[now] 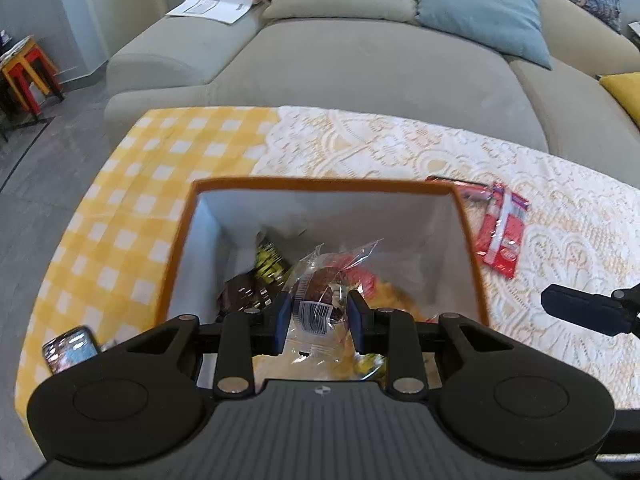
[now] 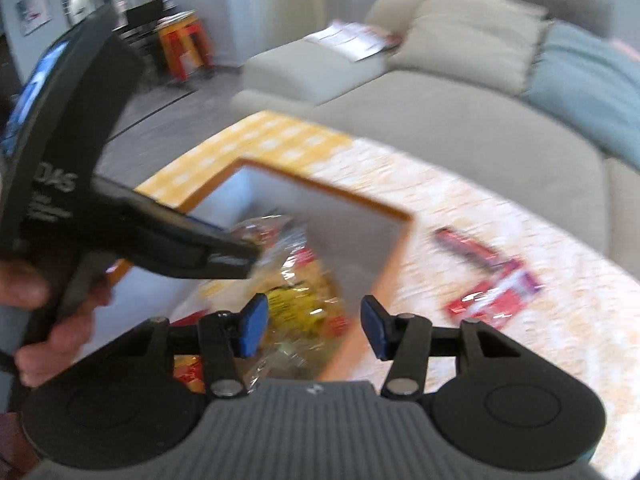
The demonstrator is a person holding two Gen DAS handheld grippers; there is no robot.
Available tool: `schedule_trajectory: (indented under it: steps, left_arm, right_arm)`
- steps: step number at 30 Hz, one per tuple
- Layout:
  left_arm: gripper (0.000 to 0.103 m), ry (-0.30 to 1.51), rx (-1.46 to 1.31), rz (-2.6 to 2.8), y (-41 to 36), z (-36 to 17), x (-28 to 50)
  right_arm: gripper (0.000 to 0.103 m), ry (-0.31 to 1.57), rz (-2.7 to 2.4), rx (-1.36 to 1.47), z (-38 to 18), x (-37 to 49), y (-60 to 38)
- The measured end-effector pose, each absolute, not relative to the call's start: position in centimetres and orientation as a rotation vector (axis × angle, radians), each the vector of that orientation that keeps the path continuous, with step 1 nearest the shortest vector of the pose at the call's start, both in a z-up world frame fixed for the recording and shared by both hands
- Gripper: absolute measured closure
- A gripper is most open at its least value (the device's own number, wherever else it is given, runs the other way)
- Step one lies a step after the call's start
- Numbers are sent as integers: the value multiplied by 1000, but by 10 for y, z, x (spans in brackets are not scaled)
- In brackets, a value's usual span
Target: Organize snacks
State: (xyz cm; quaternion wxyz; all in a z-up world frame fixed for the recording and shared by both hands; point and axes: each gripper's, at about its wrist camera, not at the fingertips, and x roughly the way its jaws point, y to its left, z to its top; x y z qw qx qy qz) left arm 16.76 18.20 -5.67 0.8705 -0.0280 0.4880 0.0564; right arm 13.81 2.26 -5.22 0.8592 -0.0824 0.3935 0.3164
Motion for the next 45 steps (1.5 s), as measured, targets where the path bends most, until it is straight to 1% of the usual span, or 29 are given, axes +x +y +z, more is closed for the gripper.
schedule_trajectory:
  steps: [10,19,21,23,26,36,45]
  left_arm:
    - [69,1028,5,84,159,-81,189]
    - [66,1045,31,116,163,-97,199]
    - [58,1037,40,125,162,-94,198]
    - [45,1017,9,105,164,-89,194]
    - [41,971,-8,111,163,-78,186]
    - [40,878,34,141,144,-43,161]
    - [40,824,139,32,93,-21,132]
  right_arm:
    - [52,886,561,-72,-76,147,0]
    - [52,905,552,-54,-81,145,-9]
    - [52,905,552,-55,-81,144,-9]
    - [52,908,550,-56,-82,143,-11]
    - [52,920,541,-52,-84,143,-15]
    - [52,931,513,-39,-84,137,-34]
    - [52,905,483,-6,-78,121,-64]
